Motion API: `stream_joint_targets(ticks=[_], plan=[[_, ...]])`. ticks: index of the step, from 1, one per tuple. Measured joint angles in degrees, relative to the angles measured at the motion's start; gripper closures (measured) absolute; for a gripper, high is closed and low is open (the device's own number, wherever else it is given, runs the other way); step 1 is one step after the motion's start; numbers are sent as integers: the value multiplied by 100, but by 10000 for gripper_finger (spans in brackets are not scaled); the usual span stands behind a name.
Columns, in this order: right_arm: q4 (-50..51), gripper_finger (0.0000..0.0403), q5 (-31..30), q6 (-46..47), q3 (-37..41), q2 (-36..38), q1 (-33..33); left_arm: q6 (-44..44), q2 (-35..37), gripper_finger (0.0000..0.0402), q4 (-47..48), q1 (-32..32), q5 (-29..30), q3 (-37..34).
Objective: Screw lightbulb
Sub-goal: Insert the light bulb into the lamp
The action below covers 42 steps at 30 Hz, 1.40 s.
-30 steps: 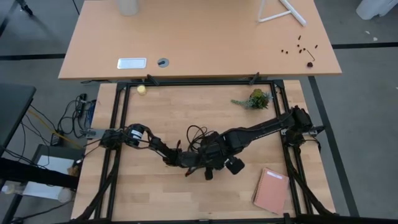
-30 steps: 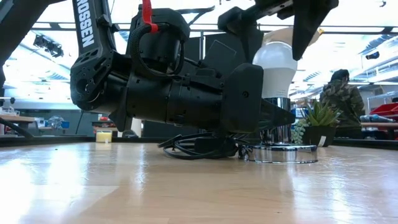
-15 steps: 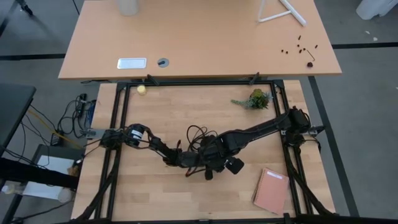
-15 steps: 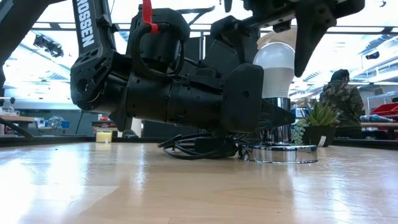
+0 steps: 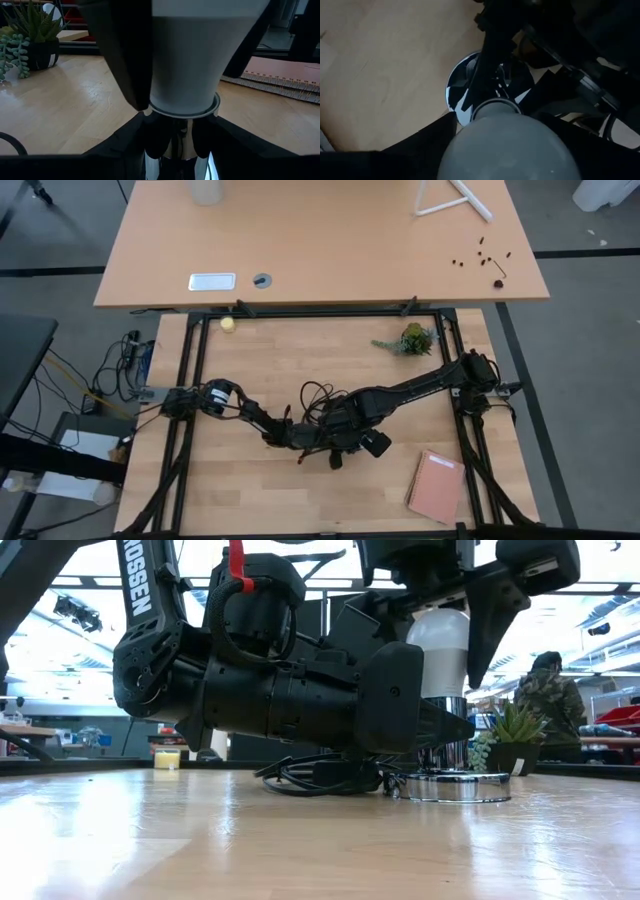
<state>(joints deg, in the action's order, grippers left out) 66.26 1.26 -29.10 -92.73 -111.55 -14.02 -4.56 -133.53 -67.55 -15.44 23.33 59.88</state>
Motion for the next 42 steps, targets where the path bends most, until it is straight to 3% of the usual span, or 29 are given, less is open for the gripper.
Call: stream_joint_targets(ticks=[8,19,42], plan=[[-24,146,0,102,0,0,0,3,0,206,0,0,-2,0],[-64,138,13,2281,0,0,98,-4,0,206,-4,0,-3,0],[-106,130,-5,9007,0,0,128,7,2,206,-7,-4,-48,0]])
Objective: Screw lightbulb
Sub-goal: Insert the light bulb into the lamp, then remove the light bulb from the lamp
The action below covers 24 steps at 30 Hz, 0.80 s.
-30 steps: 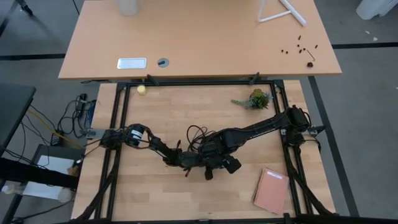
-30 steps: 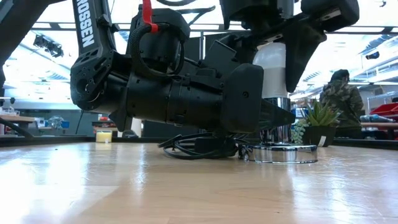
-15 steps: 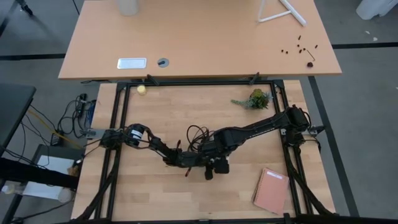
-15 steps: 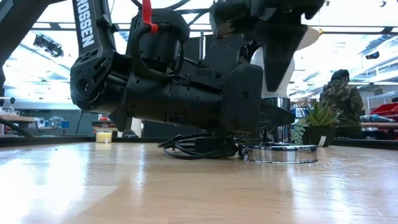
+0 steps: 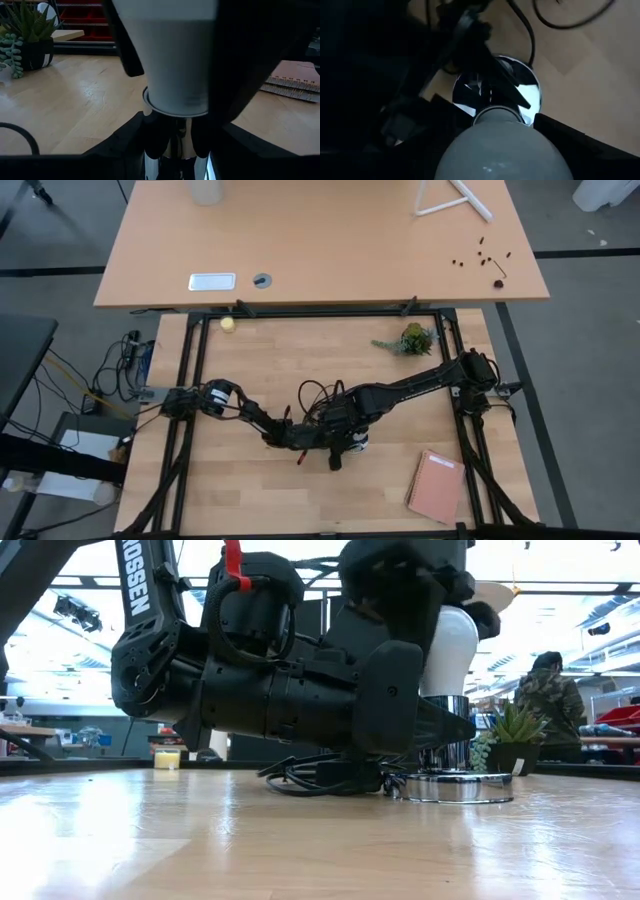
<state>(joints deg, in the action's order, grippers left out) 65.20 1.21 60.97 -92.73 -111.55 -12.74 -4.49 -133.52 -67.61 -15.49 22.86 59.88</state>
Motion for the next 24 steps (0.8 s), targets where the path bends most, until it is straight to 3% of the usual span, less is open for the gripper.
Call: stream_joint_targets(ticks=[3,7,17,24], plan=[[-3,128,55,600,0,0,36,-2,-1,206,0,0,10,0],[-3,129,142,733,0,0,80,-5,0,206,1,0,23,0],[49,91,397,-795,-42,120,232,-18,0,206,4,-4,65,0],[223,80,107,-1774,-738,362,182,-4,-2,206,11,-2,-1,-2]])
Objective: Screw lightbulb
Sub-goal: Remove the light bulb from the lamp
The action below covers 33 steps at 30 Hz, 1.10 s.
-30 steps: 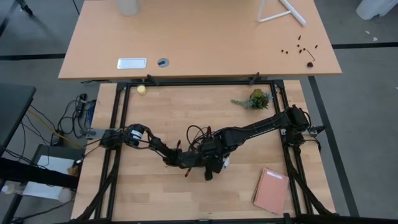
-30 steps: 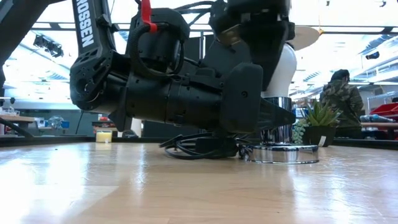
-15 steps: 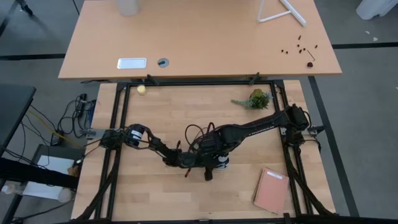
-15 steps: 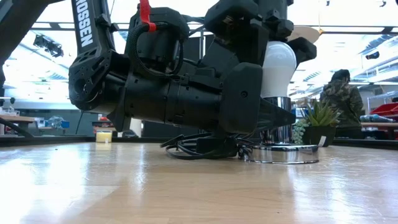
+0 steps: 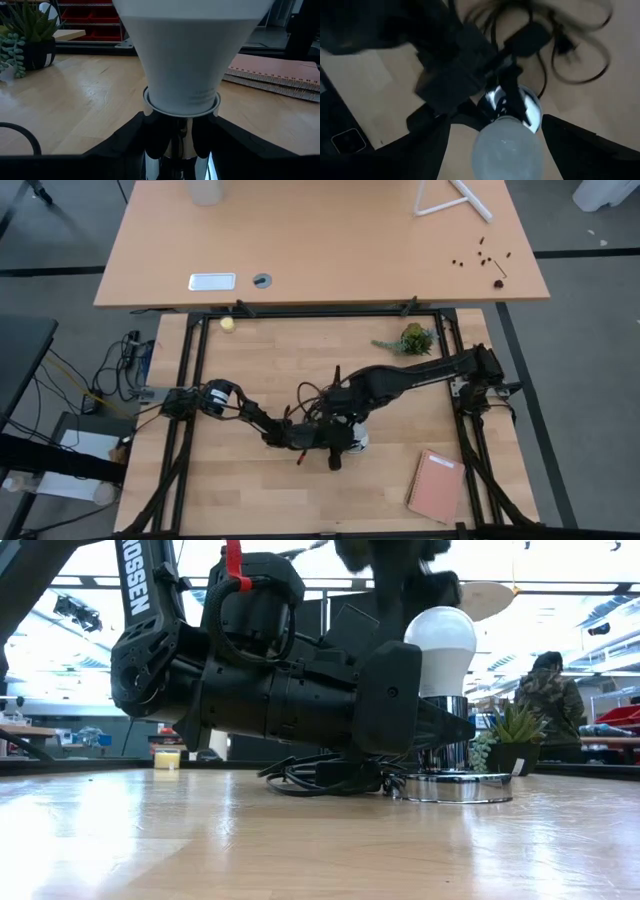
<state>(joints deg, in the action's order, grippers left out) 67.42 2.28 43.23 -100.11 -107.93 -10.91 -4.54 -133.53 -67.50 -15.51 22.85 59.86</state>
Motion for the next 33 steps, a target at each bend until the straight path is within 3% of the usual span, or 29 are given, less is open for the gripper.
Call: stream_joint_targets(ticks=[8,14,19,25,29,33], plan=[[800,80,-1789,-185,-162,425,-733,113,9,205,85,0,-18,2],[519,88,-2849,658,733,758,-1810,160,68,166,311,-72,-93,-26],[-496,108,-3336,1480,2038,1066,-2571,138,191,133,302,-111,-110,-22],[-2093,127,-4137,2326,3600,1452,-3244,149,365,129,417,-216,-71,-20],[-3182,127,-4840,2408,4469,1548,-3511,322,645,129,712,-347,377,-20],[-4188,124,-5079,2099,5170,1535,-3525,540,901,129,1055,-488,887,-15]])
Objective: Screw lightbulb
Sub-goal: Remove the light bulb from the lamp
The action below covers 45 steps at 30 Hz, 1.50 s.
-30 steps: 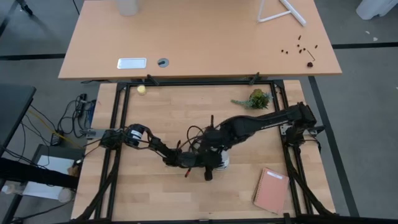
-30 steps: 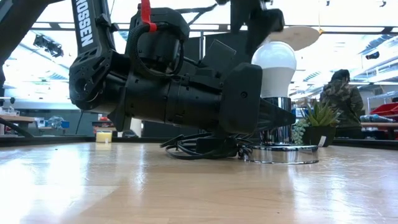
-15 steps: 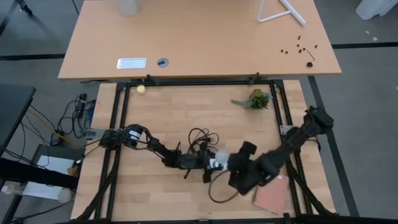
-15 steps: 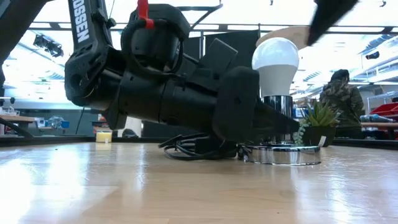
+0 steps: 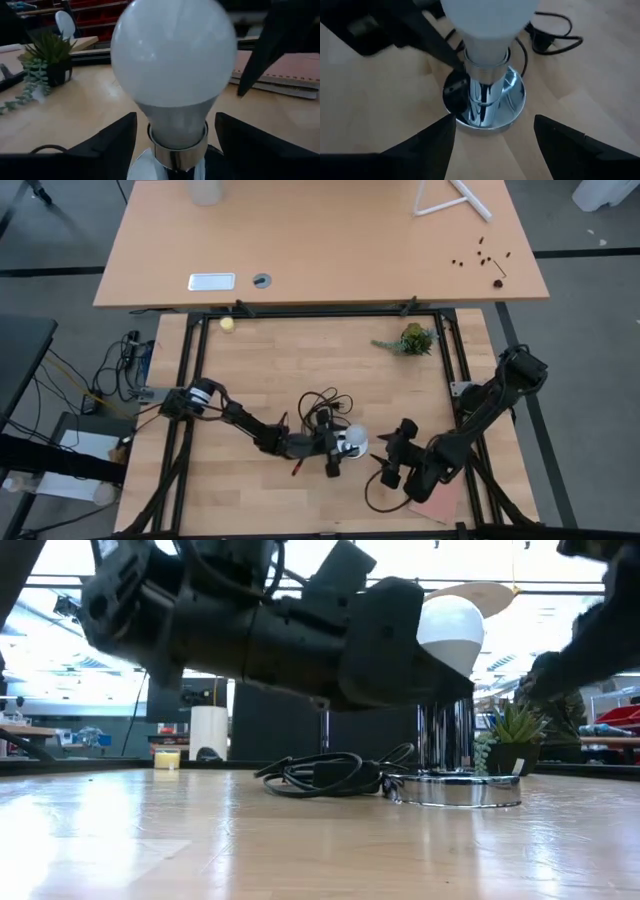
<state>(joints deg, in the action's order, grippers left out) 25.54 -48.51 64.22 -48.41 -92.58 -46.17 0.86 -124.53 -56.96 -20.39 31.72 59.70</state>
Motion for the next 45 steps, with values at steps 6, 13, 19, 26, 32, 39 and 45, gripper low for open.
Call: stream_joint_targets(ticks=[6,13,19,26,32,39,45], plan=[[-2847,128,-275,-1279,1106,-4,166,-144,293,129,660,-118,234,7],[-5959,139,-332,-2577,2309,-7,333,-626,661,129,1425,-121,313,13],[-6148,143,-454,-2696,2459,-9,423,-897,907,129,2015,-121,311,15],[-6158,147,-510,-2799,2455,-11,443,-881,1071,129,2209,-137,247,22],[-6365,151,-524,-2819,2453,-11,443,-885,1071,129,2243,-144,-209,22],[-6753,154,-455,-3087,2453,-13,441,-854,1071,129,2213,-148,-210,22],[-6754,155,-442,-3103,2453,-13,441,-738,1068,129,3025,-148,153,586]])
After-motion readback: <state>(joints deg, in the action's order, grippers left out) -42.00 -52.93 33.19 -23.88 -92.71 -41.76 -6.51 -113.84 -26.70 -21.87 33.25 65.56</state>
